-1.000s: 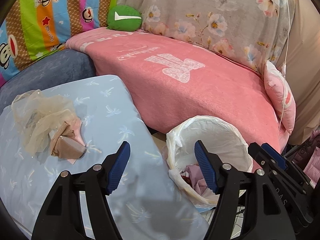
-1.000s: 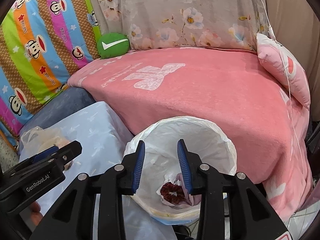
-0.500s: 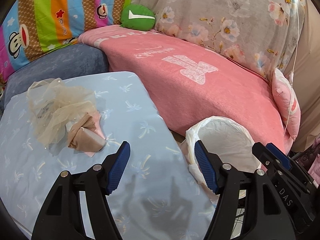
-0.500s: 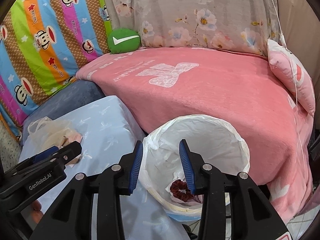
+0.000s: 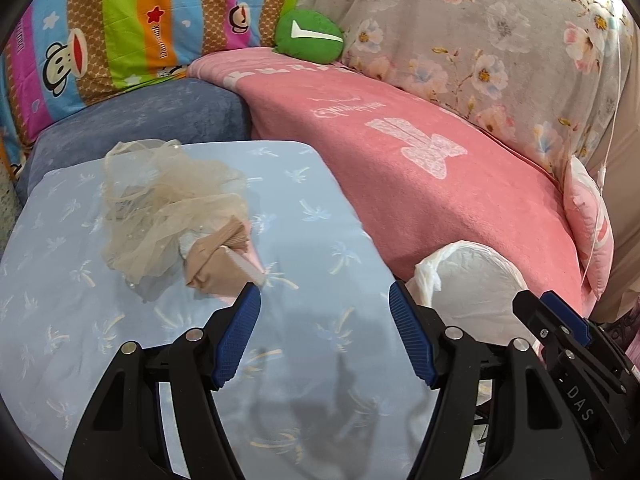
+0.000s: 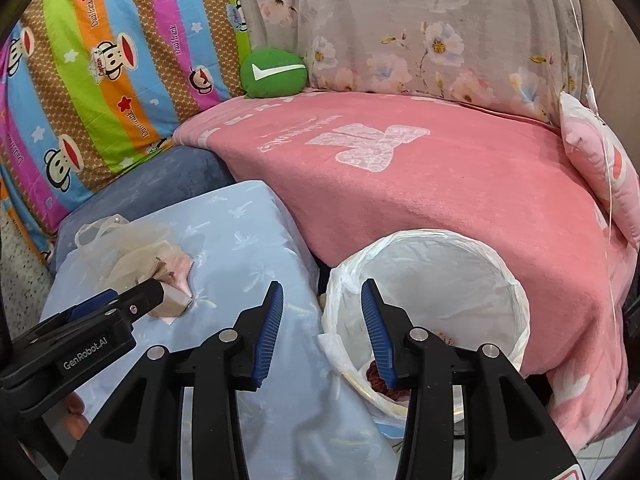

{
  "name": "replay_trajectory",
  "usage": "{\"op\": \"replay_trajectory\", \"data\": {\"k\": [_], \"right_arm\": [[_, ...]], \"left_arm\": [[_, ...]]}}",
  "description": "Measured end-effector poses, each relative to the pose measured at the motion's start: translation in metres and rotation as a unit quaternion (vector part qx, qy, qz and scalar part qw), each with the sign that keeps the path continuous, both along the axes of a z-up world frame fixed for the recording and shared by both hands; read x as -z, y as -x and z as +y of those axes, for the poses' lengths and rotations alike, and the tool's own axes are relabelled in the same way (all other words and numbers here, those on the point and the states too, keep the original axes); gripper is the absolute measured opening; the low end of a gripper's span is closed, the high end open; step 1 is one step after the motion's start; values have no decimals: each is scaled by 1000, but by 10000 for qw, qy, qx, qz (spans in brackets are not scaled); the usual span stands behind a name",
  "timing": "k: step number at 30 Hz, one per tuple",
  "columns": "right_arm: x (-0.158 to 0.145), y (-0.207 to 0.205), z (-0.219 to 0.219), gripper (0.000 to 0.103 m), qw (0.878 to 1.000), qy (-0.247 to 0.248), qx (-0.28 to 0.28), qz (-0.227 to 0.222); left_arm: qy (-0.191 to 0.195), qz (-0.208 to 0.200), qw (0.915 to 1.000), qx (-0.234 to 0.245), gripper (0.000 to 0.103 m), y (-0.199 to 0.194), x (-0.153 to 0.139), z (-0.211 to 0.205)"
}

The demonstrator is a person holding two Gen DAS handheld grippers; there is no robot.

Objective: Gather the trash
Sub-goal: 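Move both tools back to the trash pile on the table, then grasp the beige mesh bag with the left tool while the right tool grasps the tan sock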

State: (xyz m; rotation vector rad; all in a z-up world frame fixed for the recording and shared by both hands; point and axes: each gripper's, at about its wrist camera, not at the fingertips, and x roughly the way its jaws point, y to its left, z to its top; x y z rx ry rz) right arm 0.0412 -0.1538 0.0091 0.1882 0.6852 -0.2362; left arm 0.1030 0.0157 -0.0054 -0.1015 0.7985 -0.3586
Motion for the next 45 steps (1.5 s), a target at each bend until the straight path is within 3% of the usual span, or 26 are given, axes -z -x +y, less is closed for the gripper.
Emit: {"op": "replay_trajectory", "data": {"k": [17,26,41,45], "right_arm": [[11,-31,65,47,9980,8,-603,180],[24,-61,100,47,9952,-81,-932,291],[47,-130,138,47,9906,-320,-1265,419],[60,-144,146,47,9888,-382,-1345,526]], "left_arm": [[-186,84,9965,-810,80,-21,15,82],[-210,198,9928,-1162,81,-47,24,121],[-212,286,9941,-1024,85,-108,42,119],[-137,333,9945,-979,80,-116,51,120]]}}
